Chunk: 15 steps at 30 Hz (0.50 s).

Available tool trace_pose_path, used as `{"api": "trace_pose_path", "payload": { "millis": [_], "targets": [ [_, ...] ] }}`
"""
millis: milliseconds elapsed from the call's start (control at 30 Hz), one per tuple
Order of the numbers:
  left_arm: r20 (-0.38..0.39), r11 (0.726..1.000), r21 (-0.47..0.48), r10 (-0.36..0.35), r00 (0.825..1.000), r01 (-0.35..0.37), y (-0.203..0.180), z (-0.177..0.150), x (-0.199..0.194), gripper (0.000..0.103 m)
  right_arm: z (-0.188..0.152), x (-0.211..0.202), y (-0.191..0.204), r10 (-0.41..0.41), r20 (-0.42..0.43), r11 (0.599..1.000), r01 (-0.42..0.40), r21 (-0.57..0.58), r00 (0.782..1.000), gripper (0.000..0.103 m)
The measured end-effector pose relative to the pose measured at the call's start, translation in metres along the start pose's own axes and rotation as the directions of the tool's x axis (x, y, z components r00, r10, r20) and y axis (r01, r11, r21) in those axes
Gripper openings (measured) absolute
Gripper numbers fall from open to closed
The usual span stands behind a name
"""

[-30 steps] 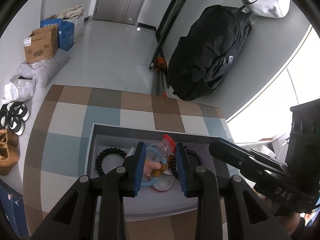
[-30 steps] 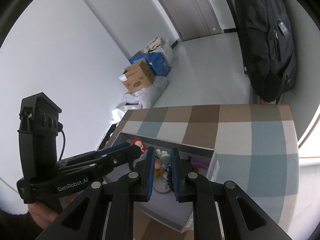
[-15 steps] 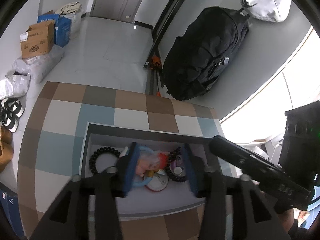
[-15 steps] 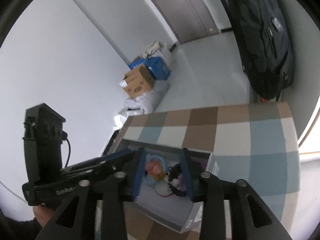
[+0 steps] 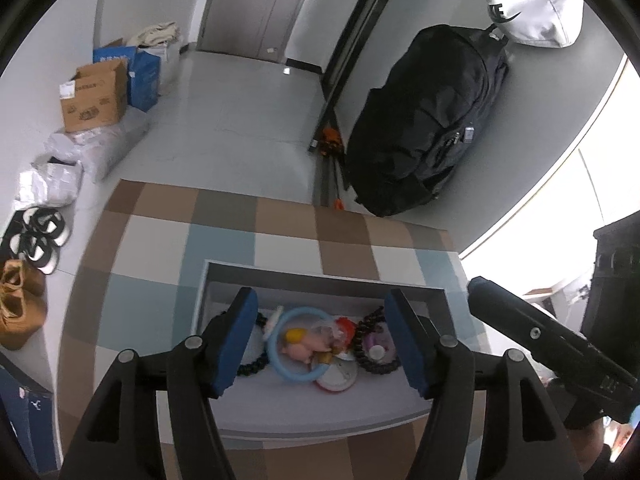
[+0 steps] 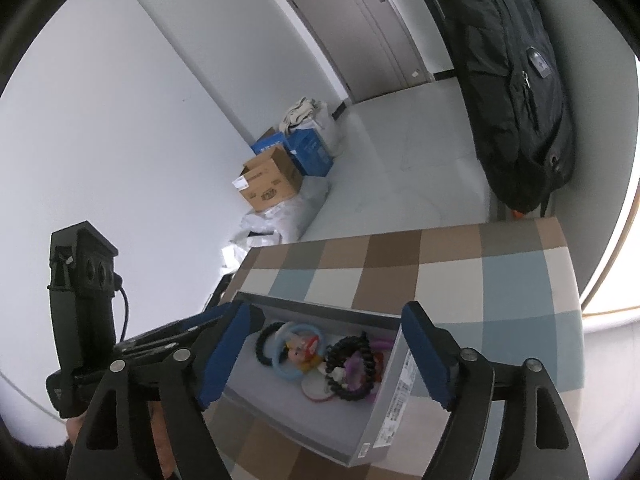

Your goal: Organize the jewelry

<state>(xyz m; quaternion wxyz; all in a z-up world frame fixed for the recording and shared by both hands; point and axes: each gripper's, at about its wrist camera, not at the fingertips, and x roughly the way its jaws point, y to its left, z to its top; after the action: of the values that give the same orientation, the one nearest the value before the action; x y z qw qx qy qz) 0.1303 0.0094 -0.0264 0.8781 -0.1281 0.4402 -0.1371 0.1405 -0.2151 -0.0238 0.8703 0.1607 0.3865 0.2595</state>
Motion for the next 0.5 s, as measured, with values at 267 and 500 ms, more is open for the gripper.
{"api": "trace_pose_path", "payload": {
  "millis": [267,500],
  "targets": [
    [0.076,0.999,-0.013,0.05,0.996,-0.049,0.001,0.0,-0.016,0.076,-0.008,-0.007,0.003,-0.012,0.022,1.0,0.012,-0.005,1.0,0.096],
    [0.212,0.992,0.016,0.116,0.97,-0.123,-0.007,-0.014,-0.045,0.087,-0.017,-0.029,0.008,-0.011,0.094,1.0,0.013,-0.027,0.996,0.103]
  ]
}}
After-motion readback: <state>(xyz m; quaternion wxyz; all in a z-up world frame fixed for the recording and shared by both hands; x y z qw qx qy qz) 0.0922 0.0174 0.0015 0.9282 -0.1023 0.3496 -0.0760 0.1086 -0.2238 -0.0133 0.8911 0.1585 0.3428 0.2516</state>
